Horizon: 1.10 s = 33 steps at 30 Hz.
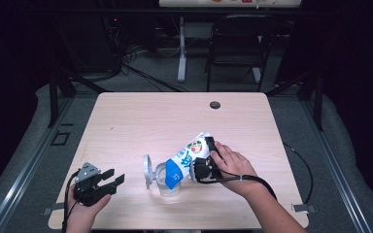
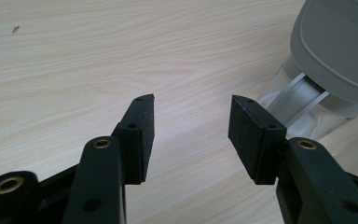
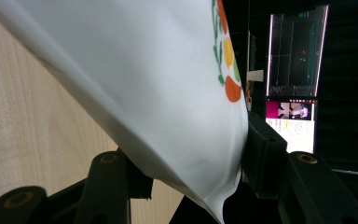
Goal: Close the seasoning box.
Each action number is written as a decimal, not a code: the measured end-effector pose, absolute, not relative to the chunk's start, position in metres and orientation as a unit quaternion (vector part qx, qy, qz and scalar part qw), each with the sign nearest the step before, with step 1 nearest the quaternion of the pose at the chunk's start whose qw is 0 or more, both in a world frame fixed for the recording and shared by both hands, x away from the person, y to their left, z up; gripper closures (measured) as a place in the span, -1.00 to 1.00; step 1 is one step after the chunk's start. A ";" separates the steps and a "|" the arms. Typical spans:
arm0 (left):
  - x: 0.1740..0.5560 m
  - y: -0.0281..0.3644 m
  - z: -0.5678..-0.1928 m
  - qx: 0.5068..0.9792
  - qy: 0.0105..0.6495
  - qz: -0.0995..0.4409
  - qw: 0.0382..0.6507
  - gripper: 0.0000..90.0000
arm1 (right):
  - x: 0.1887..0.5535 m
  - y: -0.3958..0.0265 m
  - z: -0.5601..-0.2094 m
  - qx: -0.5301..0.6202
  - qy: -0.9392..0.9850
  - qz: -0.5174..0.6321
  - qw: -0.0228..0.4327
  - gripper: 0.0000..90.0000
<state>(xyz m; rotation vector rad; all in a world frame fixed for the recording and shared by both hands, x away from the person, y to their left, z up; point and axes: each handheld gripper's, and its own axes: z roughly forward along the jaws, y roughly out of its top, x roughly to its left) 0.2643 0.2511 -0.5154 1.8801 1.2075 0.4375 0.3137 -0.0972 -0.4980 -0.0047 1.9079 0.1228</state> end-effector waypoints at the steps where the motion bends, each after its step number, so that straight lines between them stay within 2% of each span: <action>1: 0.264 0.251 -0.515 0.752 0.481 0.172 0.415 0.14 | 0.314 -0.097 -0.498 -0.002 0.815 0.052 0.577 0.15; 33: 0.265 0.252 -0.515 0.753 0.481 0.171 0.416 0.14 | 0.314 -0.097 -0.497 -0.013 0.811 0.051 0.583 0.15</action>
